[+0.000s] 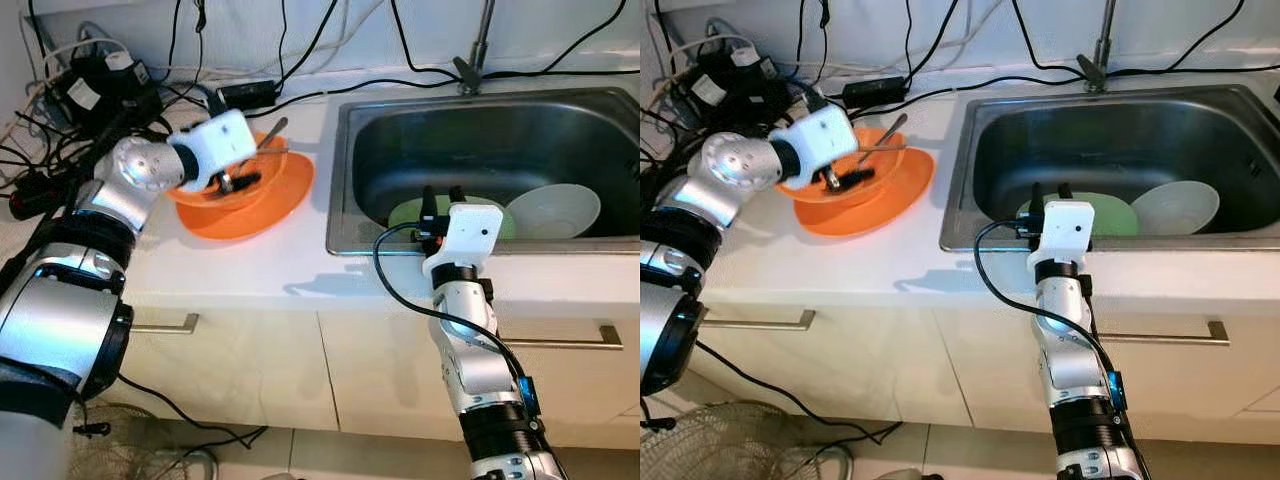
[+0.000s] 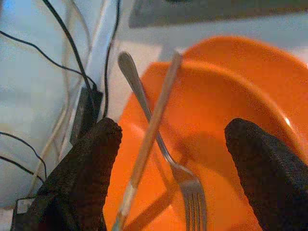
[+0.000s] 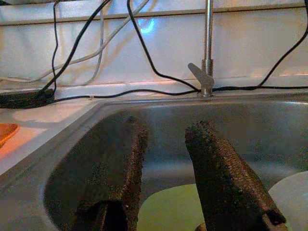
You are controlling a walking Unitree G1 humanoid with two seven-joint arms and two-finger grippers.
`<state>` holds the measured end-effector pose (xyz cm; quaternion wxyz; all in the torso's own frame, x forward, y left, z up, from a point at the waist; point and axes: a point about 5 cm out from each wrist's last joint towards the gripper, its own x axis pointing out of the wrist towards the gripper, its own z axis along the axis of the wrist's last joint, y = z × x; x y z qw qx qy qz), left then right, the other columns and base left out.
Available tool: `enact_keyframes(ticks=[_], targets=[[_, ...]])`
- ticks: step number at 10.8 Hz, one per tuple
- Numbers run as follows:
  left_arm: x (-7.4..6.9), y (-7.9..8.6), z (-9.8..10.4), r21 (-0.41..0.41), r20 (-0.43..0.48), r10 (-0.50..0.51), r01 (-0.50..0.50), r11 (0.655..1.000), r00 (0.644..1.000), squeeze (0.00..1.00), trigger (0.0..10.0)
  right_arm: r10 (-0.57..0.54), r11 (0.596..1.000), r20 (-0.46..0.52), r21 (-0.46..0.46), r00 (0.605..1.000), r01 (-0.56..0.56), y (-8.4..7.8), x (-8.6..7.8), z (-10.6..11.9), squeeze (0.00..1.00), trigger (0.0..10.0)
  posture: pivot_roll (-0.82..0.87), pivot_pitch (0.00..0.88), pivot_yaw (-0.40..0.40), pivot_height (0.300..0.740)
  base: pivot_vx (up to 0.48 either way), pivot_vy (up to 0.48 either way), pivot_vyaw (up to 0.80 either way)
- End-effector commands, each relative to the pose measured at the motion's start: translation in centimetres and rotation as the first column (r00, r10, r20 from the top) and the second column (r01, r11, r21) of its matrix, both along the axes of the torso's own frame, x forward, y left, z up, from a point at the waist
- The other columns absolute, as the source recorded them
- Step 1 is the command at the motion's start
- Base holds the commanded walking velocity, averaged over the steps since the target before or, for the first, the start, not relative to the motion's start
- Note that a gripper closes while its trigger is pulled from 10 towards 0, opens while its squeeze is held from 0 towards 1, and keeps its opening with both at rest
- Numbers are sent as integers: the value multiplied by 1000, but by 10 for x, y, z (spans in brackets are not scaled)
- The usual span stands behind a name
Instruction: Kitchen organization
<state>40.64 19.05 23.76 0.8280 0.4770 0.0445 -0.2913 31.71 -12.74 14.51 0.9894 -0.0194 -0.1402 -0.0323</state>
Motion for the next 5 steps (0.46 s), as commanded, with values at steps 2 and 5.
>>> enact_keyframes(ticks=[2, 5], targets=[[3, 2, 13, 97, 41, 2, -6, 995, 999, 0, 10000, -13, 1000, -17, 6, 1000, 13, 0, -6, -5, 0, 10000, 39, 0, 188, 740, 0, 0, 0], [6, -3, 13, 166, 116, 19, -38, 985, 993, 0, 10000, -4, 1000, -29, 13, 1000, 4, 4, -17, -9, 0, 10000, 42, 0, 182, 740, 0, 0, 0]])
